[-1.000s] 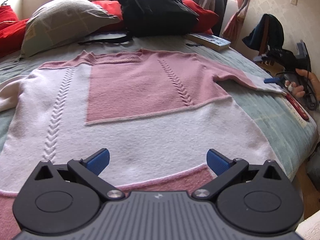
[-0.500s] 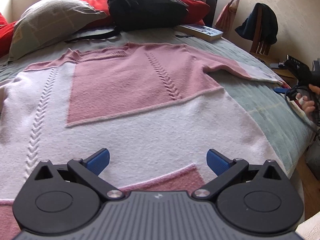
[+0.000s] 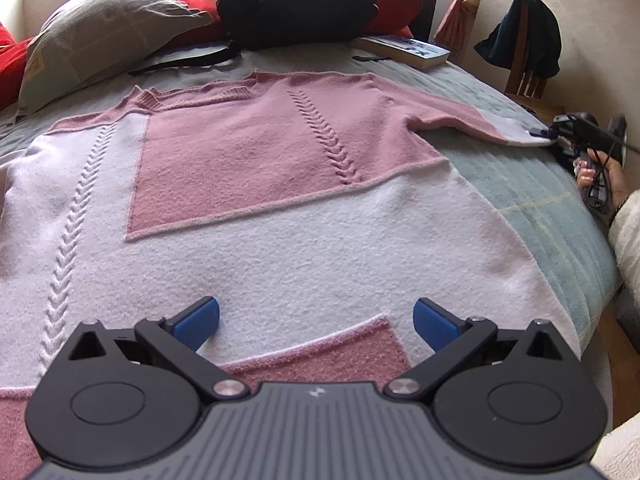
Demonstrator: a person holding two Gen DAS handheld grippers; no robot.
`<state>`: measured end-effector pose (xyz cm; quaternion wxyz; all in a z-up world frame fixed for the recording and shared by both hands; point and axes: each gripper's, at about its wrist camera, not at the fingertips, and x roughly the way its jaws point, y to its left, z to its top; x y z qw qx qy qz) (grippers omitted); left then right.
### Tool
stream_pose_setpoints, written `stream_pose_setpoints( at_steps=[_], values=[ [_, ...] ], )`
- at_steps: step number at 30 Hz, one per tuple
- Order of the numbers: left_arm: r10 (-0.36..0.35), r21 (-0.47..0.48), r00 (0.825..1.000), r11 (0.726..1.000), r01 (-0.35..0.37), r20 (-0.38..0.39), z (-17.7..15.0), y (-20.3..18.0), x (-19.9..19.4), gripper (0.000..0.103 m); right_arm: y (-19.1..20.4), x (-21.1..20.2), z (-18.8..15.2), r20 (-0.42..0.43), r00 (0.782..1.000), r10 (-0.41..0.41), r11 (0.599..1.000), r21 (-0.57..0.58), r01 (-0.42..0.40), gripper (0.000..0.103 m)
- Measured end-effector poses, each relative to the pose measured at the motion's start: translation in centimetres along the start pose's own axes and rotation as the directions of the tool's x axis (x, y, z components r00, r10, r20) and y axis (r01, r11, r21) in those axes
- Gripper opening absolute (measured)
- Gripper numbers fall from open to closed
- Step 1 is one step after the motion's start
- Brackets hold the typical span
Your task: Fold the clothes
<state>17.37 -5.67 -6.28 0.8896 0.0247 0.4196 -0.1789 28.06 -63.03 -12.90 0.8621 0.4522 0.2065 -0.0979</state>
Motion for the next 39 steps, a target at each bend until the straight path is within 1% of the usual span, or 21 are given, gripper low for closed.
stream_pose_setpoints(
  at_steps=[6,8,9,11,13,15,16,17,18,20,22,24,25,26,27,28,30,35,36,37,39],
  values=[
    [0.002,0.005,1.000,1.000,-0.002,-0.001,0.0,-0.1,0.0,0.102,2.3,0.8,2.7,0.061,0.998,-0.027,0.991,-0.132,0.035,0.010],
    [0.001,0.005,1.000,1.000,-0.001,-0.001,0.0,0.0,0.0,0.102,2.4,1.2,2.9,0.053,0.997,-0.051,0.985,-0.163,0.059,0.011],
    [-0.001,0.005,1.000,1.000,0.001,0.000,0.0,0.0,0.0,0.102,2.3,1.0,2.8,0.044,0.995,-0.090,0.983,-0.158,0.096,0.012],
    [-0.005,0.004,1.000,1.000,0.005,0.003,0.0,0.1,-0.1,0.102,1.8,0.4,2.5,0.023,0.984,-0.175,0.974,-0.143,0.177,0.028],
    [-0.004,0.007,1.000,1.000,0.003,0.005,0.0,0.3,-0.2,0.102,1.4,-1.2,2.3,0.047,0.965,-0.259,0.959,-0.103,0.263,0.028],
    [0.001,0.012,1.000,1.000,-0.001,0.011,0.1,0.3,-0.2,0.102,1.4,-3.2,2.2,0.086,0.945,-0.317,0.944,-0.070,0.323,0.037],
    [0.002,0.014,1.000,1.000,-0.002,0.014,0.2,0.4,-0.3,0.102,2.2,-4.1,2.2,0.119,0.935,-0.334,0.934,-0.094,0.346,0.045],
    [0.002,0.014,1.000,1.000,-0.002,0.019,0.2,0.4,-0.3,0.102,3.3,-4.6,2.1,0.146,0.934,-0.326,0.929,-0.133,0.345,0.053],
    [0.000,0.014,1.000,1.000,-0.001,0.023,0.2,0.3,-0.4,0.102,4.6,-5.1,2.1,0.171,0.934,-0.312,0.924,-0.174,0.341,0.056],
    [-0.004,0.014,1.000,1.000,0.004,0.028,0.2,0.1,-0.5,0.102,7.1,-5.4,1.8,0.157,0.961,-0.228,0.933,-0.247,0.262,0.071],
    [-0.009,0.015,0.999,1.000,0.008,0.032,0.1,0.0,-0.7,0.102,10.0,-4.2,0.6,0.062,0.988,-0.139,0.933,-0.327,0.152,0.078],
    [-0.008,0.017,0.999,1.000,0.007,0.032,0.0,-0.2,-0.8,0.102,12.8,-2.4,-1.6,-0.067,0.995,-0.077,0.911,-0.410,0.043,0.079],
    [-0.003,0.020,1.000,1.000,0.002,0.028,-0.1,-0.2,-0.8,0.102,14.2,-1.2,-3.2,-0.153,0.987,-0.040,0.899,-0.438,-0.032,0.079],
    [0.005,0.020,1.000,1.000,-0.006,0.026,-0.1,-0.2,-0.9,0.102,15.6,0.0,-4.8,-0.240,0.971,-0.004,0.884,-0.455,-0.109,0.079],
    [0.014,0.019,1.000,1.000,-0.014,0.025,-0.2,-0.1,-1.0,0.102,16.8,1.1,-6.5,-0.322,0.946,0.047,0.877,-0.439,-0.194,0.079],
    [0.022,0.017,0.999,1.000,-0.022,0.024,-0.2,0.0,-1.1,0.102,18.0,2.2,-8.3,-0.400,0.911,0.101,0.868,-0.412,-0.277,0.079],
    [0.032,0.009,0.999,0.999,-0.032,0.027,-0.3,0.3,-1.4,0.102,19.7,4.0,-11.2,-0.532,0.830,0.170,0.861,-0.328,-0.387,0.079],
    [0.046,-0.006,0.999,0.999,-0.046,0.027,-0.4,0.9,-1.7,0.102,20.1,7.4,-14.1,-0.615,0.778,0.130,0.857,-0.324,-0.400,0.079],
    [0.048,-0.010,0.999,0.999,-0.048,0.025,-0.5,1.0,-1.6,0.102,20.2,8.1,-14.7,-0.630,0.768,0.121,0.857,-0.325,-0.401,0.075],
    [0.050,-0.014,0.999,0.999,-0.049,0.023,-0.6,1.1,-1.6,0.102,19.8,8.1,-14.0,-0.597,0.795,0.107,0.858,-0.348,-0.378,0.068],
    [0.052,-0.020,0.998,0.998,-0.051,0.019,-0.7,1.3,-1.5,0.102,18.7,7.9,-12.2,-0.511,0.856,0.079,0.860,-0.400,-0.318,0.067]
  ],
)
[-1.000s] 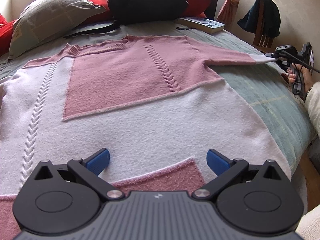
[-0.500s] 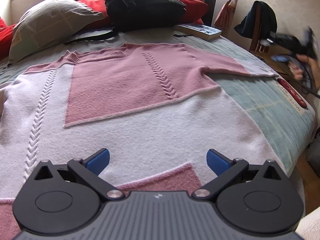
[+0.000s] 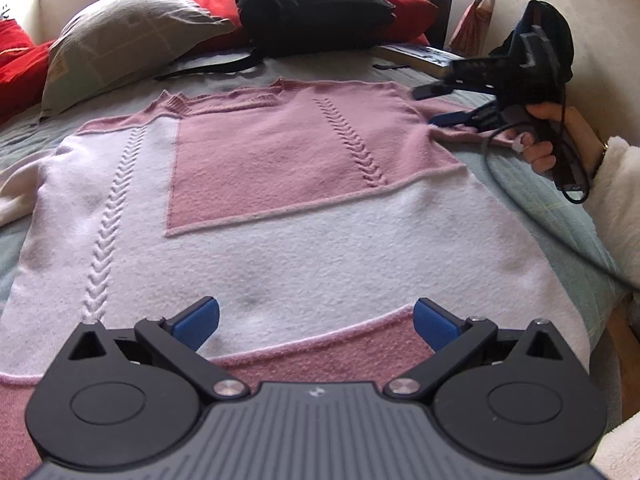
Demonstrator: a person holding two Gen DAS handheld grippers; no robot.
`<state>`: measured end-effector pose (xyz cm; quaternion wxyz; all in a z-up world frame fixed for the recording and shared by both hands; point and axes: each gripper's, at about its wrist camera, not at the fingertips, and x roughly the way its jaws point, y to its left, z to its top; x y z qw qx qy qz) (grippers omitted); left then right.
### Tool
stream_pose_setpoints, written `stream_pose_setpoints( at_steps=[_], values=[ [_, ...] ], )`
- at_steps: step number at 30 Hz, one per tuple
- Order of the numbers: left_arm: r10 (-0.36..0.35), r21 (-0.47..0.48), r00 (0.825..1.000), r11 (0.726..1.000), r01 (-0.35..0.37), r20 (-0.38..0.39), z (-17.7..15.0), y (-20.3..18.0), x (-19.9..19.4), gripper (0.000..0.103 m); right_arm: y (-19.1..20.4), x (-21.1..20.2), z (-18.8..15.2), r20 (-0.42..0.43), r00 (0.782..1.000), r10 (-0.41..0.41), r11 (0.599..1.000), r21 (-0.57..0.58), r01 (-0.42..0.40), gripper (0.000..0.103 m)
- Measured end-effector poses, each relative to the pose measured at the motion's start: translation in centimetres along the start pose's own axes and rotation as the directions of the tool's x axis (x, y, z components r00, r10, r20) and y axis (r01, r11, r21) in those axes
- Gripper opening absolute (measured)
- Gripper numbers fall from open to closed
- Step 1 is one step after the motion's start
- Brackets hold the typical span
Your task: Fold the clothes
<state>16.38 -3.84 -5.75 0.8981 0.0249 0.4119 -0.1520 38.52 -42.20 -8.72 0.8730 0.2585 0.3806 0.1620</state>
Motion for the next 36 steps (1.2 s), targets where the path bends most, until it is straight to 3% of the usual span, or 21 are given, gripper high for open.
stream_pose_setpoints(
  at_steps=[2,4,8,11,15,17,19,23,28,32,36],
  values=[
    [0.005,0.001,1.000,1.000,-0.005,0.000,-0.1,0.1,0.0,0.102,-1.0,-1.4,0.4,0.047,0.998,-0.048,0.999,0.012,0.047,0.069],
    [0.008,0.002,1.000,1.000,-0.008,0.007,-0.2,0.2,0.0,0.102,-0.5,-2.7,0.2,0.047,0.998,-0.047,0.999,0.018,0.046,0.078],
    [0.038,-0.006,0.999,0.999,-0.038,0.005,0.0,0.6,0.1,0.102,4.9,-4.1,-2.5,-0.043,0.994,0.104,0.985,-0.131,-0.109,0.084],
    [0.064,-0.028,0.998,0.998,-0.064,0.003,-0.2,1.4,-0.2,0.102,10.1,-3.3,-5.9,-0.124,0.987,0.103,0.950,-0.282,-0.135,0.084],
    [0.081,-0.070,0.997,0.994,-0.082,-0.009,-0.4,2.9,-0.1,0.102,15.0,-2.0,-11.2,-0.147,0.989,-0.028,0.858,-0.511,-0.052,0.084],
    [0.082,-0.081,0.997,0.993,-0.083,-0.009,-0.6,3.3,0.0,0.102,15.1,-0.9,-12.9,-0.135,0.982,-0.132,0.827,-0.562,0.034,0.084],
    [0.079,-0.087,0.997,0.993,-0.079,-0.004,-0.8,3.5,-0.1,0.102,14.1,-1.4,-14.0,-0.096,0.983,-0.154,0.811,-0.580,0.070,0.085],
    [0.073,-0.085,0.997,0.994,-0.073,0.003,-1.0,3.8,-0.1,0.102,11.6,-4.1,-14.5,-0.061,0.989,-0.137,0.836,-0.542,0.082,0.085],
    [0.063,-0.089,0.998,0.994,-0.061,0.014,-1.2,4.1,-0.3,0.102,13.8,-4.8,-14.3,-0.041,0.990,-0.138,0.824,-0.559,0.092,0.086],
    [0.053,-0.096,0.998,0.994,-0.050,0.022,-1.5,4.3,-0.3,0.102,16.1,-2.3,-13.1,0.019,0.994,-0.104,0.794,-0.601,0.094,0.092],
    [0.049,-0.104,0.998,0.993,-0.046,0.026,-1.6,4.5,-0.4,0.102,14.2,1.1,-12.5,-0.005,0.984,-0.179,0.813,-0.563,0.145,0.092]
  ],
)
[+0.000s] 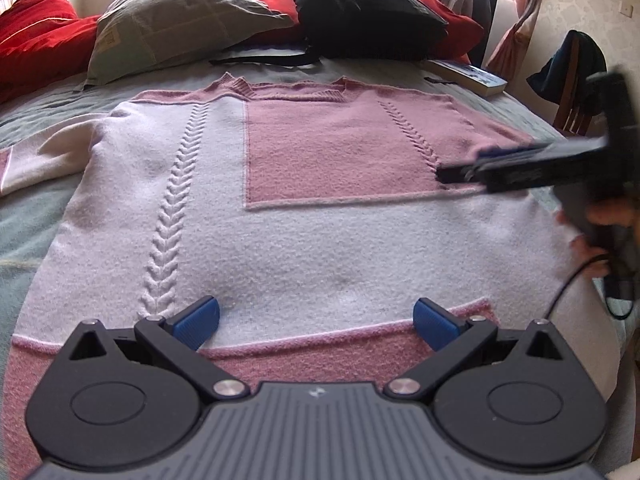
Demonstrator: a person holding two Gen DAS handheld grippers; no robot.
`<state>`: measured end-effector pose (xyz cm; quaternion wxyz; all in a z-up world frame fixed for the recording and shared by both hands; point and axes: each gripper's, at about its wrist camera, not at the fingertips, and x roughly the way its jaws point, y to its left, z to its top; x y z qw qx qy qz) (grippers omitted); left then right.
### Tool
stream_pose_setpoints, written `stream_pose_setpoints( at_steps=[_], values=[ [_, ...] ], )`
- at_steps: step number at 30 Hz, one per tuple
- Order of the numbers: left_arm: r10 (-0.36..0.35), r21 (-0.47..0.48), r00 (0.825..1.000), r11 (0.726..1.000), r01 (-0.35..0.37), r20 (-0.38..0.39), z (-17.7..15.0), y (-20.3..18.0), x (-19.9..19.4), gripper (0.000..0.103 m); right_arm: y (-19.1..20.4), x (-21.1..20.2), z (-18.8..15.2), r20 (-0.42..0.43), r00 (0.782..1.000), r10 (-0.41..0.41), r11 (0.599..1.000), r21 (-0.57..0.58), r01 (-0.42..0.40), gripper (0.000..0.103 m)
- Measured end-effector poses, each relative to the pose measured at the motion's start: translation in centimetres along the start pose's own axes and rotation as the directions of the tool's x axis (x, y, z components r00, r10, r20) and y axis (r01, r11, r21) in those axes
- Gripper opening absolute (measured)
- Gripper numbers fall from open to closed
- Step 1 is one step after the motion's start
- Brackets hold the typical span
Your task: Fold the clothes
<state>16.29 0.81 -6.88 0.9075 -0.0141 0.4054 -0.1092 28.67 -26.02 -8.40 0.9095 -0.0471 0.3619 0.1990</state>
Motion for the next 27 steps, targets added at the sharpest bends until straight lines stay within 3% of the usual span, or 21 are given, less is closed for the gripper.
stream_pose_setpoints(
  at_steps=[6,9,12,15,16,18,22,27],
  values=[
    [-0.007,0.001,1.000,1.000,0.007,0.000,-0.1,0.5,0.0,0.102,-0.9,-3.6,-2.9,-0.020,0.999,0.027,1.000,-0.015,-0.027,0.092],
    [0.005,0.003,1.000,1.000,-0.005,0.000,0.0,0.3,0.0,0.102,-2.2,-5.3,-1.4,0.009,0.998,0.065,0.998,0.003,-0.065,0.093],
    [0.016,0.004,1.000,1.000,-0.016,-0.003,0.0,0.1,0.0,0.102,-5.3,-4.8,1.3,0.087,0.994,-0.066,0.994,0.088,0.058,0.096],
    [0.025,0.001,1.000,1.000,-0.025,-0.010,0.1,-0.1,0.0,0.102,-9.5,-2.3,3.8,0.079,0.971,-0.226,0.959,0.194,0.207,0.096],
    [0.026,0.003,1.000,1.000,-0.026,-0.012,0.1,-0.1,0.0,0.102,-11.1,-1.5,4.1,0.063,0.975,-0.214,0.948,0.255,0.192,0.096],
    [0.029,0.006,0.999,1.000,-0.029,-0.016,0.2,-0.1,0.1,0.102,-14.6,0.0,4.1,0.052,0.992,-0.117,0.914,0.397,0.086,0.096],
    [0.033,0.002,0.999,0.999,-0.033,-0.024,0.5,0.0,0.3,0.102,-20.2,-0.3,2.1,0.113,0.992,-0.061,0.838,0.545,-0.011,0.096],
    [0.042,0.005,0.999,0.999,-0.042,-0.027,0.8,-0.1,0.7,0.102,-27.3,-4.3,-1.2,0.128,0.982,-0.141,0.758,0.652,0.024,0.096]
  ],
)
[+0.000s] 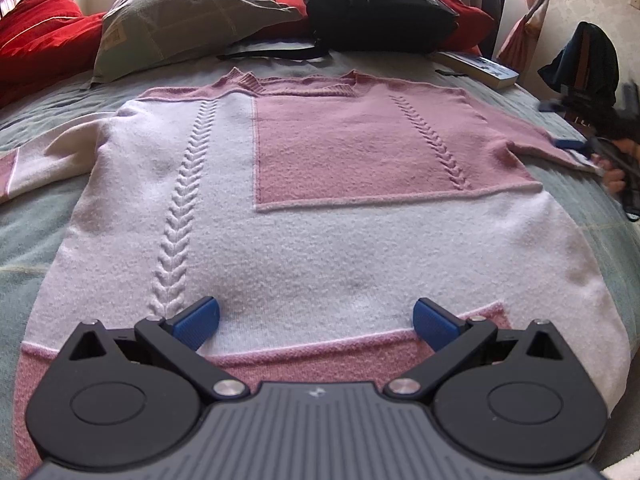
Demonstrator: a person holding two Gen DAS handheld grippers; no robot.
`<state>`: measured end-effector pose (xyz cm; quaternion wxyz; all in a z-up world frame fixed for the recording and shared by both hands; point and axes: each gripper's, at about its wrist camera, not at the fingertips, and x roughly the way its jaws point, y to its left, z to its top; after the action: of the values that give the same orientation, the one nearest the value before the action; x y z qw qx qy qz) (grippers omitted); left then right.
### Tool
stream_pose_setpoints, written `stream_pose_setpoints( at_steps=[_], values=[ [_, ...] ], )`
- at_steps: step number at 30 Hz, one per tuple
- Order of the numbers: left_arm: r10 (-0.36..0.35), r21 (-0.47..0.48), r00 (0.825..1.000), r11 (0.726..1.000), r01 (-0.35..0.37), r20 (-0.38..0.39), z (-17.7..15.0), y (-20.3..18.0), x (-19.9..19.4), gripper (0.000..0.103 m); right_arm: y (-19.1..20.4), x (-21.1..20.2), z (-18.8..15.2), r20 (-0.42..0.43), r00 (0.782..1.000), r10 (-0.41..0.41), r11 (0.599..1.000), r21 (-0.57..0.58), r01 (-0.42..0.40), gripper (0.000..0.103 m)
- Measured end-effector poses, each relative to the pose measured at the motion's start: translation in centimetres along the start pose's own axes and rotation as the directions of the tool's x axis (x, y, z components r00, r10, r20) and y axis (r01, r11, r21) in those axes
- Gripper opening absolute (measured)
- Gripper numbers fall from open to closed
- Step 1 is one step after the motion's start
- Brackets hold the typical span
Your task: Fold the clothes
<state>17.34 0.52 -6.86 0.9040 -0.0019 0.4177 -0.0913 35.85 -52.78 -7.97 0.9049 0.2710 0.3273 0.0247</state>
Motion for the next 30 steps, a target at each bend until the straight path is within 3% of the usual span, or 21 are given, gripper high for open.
stream_pose_setpoints(
  at_steps=[7,11,15,17,18,19,20,22,27,30],
  values=[
    [0.017,0.006,1.000,1.000,-0.017,-0.005,0.2,-0.3,0.1,0.102,-6.5,-2.4,2.9,0.049,0.990,-0.129,0.990,0.067,0.126,0.096],
    [0.021,0.004,1.000,1.000,-0.021,-0.009,0.3,-0.3,0.1,0.102,-7.9,-2.6,4.2,0.052,0.968,-0.247,0.968,0.061,0.244,0.097],
    [0.027,0.007,1.000,1.000,-0.027,-0.010,0.3,-0.4,0.0,0.102,-8.6,-2.7,4.0,0.031,0.991,-0.127,0.990,0.060,0.125,0.098],
    [0.028,0.005,1.000,1.000,-0.028,-0.012,0.3,-0.4,0.1,0.102,-8.6,-2.1,3.9,-0.002,0.982,-0.191,0.981,0.028,0.191,0.097],
    [0.028,0.004,1.000,1.000,-0.028,-0.013,0.3,-0.4,0.1,0.102,-8.6,-1.9,3.9,0.007,0.962,-0.274,0.962,0.016,0.274,0.096],
    [0.028,0.002,1.000,1.000,-0.028,-0.014,0.3,-0.4,0.0,0.102,-8.4,-2.0,4.0,0.032,0.941,-0.337,0.941,0.021,0.336,0.094],
    [0.028,0.002,1.000,1.000,-0.028,-0.014,0.3,-0.4,0.0,0.102,-7.8,-2.0,4.0,0.046,0.935,-0.352,0.936,0.016,0.352,0.095],
    [0.029,0.001,0.999,1.000,-0.029,-0.014,0.2,-0.4,-0.1,0.102,-6.5,-2.2,3.8,0.068,0.928,-0.367,0.930,0.001,0.368,0.097],
    [0.031,0.009,0.999,0.999,-0.031,-0.015,0.1,-0.7,-0.1,0.102,-1.7,-0.8,1.4,0.039,0.934,-0.355,0.901,-0.253,0.353,0.099],
    [0.035,0.018,0.999,0.999,-0.035,-0.015,0.1,-0.8,-0.2,0.102,0.9,-0.1,0.5,-0.004,0.919,-0.394,0.887,-0.265,0.379,0.099]
  ],
)
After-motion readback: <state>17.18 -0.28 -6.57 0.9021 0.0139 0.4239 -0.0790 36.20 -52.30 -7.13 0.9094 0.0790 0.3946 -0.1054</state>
